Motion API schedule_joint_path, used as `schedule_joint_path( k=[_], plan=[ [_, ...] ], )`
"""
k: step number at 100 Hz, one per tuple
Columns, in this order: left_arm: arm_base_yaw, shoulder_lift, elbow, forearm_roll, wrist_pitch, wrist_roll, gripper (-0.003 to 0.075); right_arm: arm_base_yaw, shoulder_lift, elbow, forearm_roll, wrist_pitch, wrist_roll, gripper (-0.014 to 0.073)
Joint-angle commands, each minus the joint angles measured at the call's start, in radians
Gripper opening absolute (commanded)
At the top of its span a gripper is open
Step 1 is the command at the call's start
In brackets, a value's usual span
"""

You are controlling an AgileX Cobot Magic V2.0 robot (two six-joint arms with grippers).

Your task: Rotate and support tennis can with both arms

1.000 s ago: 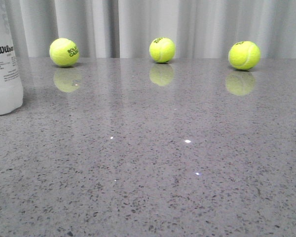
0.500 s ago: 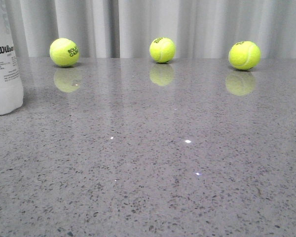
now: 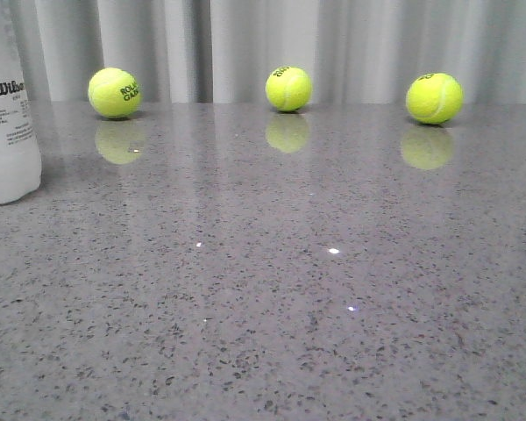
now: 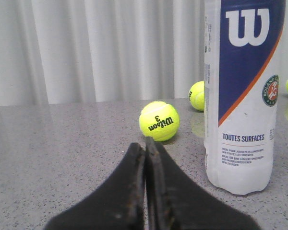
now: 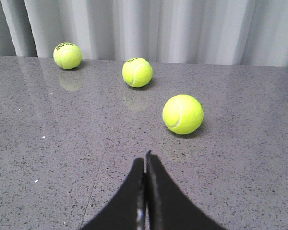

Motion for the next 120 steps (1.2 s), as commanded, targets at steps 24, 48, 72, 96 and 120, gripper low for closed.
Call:
schedule_joint_path(
  k=[24, 48, 72, 96, 120],
  plan=[
    [0.004, -0.039, 0.048, 0.004, -0.092, -0.010, -0.0021, -0.005, 0.010, -0.025, -0.013, -0.083, 0.000, -0.0070],
    [0.004, -0.039, 0.048, 0.004, -0.092, -0.010, -0.0021, -0.005, 0.010, -0.025, -0.013, -0.083, 0.000, -0.0070],
    [0.004, -0.039, 0.048, 0.004, -0.092, -0.010, -0.0021, -0.005, 0.010, -0.025, -0.013, -0.083, 0.000, -0.0070],
    [0.004, -0.039, 0.048, 0.004, -0.092, -0.010, -0.0021, -0.005, 0.010, -0.022, -0.013, -0.083, 0.000, -0.0070],
    [0.004, -0.039, 0.048, 0.004, -0.092, -0.010, -0.0021, -0.003, -0.014, 0.058, 0.008, -0.170, 0.000, -0.0070]
  ],
)
